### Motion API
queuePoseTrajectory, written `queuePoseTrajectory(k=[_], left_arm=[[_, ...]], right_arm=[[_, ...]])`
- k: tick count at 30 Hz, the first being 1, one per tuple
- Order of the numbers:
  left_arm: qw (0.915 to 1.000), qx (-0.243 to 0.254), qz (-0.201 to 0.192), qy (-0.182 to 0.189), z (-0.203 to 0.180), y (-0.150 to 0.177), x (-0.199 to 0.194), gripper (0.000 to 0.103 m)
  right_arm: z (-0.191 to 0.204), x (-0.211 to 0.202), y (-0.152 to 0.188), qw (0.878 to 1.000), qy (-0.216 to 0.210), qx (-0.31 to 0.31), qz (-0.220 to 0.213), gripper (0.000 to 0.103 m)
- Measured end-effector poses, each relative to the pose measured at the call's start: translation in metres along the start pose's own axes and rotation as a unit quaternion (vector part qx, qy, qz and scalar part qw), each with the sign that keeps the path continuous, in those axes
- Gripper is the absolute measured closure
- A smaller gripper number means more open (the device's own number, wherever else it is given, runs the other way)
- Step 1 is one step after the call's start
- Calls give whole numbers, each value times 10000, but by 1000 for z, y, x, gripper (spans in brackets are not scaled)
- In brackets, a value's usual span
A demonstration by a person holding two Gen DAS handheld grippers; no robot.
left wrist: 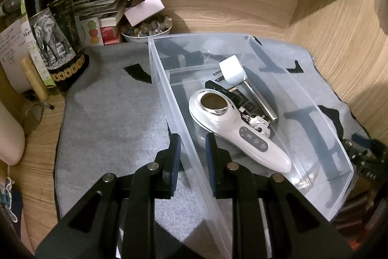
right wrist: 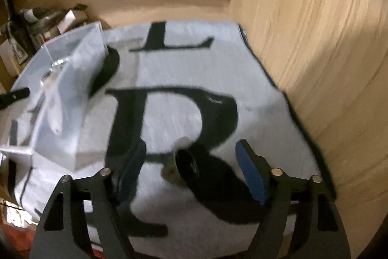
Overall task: Organize rigid objects
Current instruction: 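Grasp the silver metal cap on the mat with the right gripper, then carry the silver cap into the box and open the right gripper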
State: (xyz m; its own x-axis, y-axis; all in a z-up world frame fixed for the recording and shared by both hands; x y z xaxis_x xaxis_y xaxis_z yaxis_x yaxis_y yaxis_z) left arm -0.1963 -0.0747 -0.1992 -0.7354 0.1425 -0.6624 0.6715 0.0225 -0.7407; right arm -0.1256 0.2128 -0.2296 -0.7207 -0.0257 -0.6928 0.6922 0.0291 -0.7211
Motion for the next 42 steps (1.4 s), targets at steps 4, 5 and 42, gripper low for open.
queuePoseTrajectory(k=[4,5,42], left_arm=[[10000,23,2,-14,0,0,0,83],[10000,30,6,-25,0,0,0,83],[9999,-87,-9,58,3,2,-2,83]], right_arm=[[3,5,12,9999,-50,-62,92,67],[3,4,11,9999,-72,-42,104,70],[187,11,-119,9624,-1622,-1994,-881,70]])
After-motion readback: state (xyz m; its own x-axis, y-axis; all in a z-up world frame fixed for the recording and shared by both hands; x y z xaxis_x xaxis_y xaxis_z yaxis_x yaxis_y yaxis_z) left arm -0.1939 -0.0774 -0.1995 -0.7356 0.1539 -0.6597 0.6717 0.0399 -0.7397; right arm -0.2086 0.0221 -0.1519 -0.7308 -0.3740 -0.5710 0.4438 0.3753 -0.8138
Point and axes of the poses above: each gripper's, at about its wrist camera, not at the fingertips, and x roughly the way its jaws point, z to its left, y to its underside, the point moved 10 cm from there along x, roughly the way its jaws point, and after that the axes turned 8 degrees about -z, right-handed, at the moved point
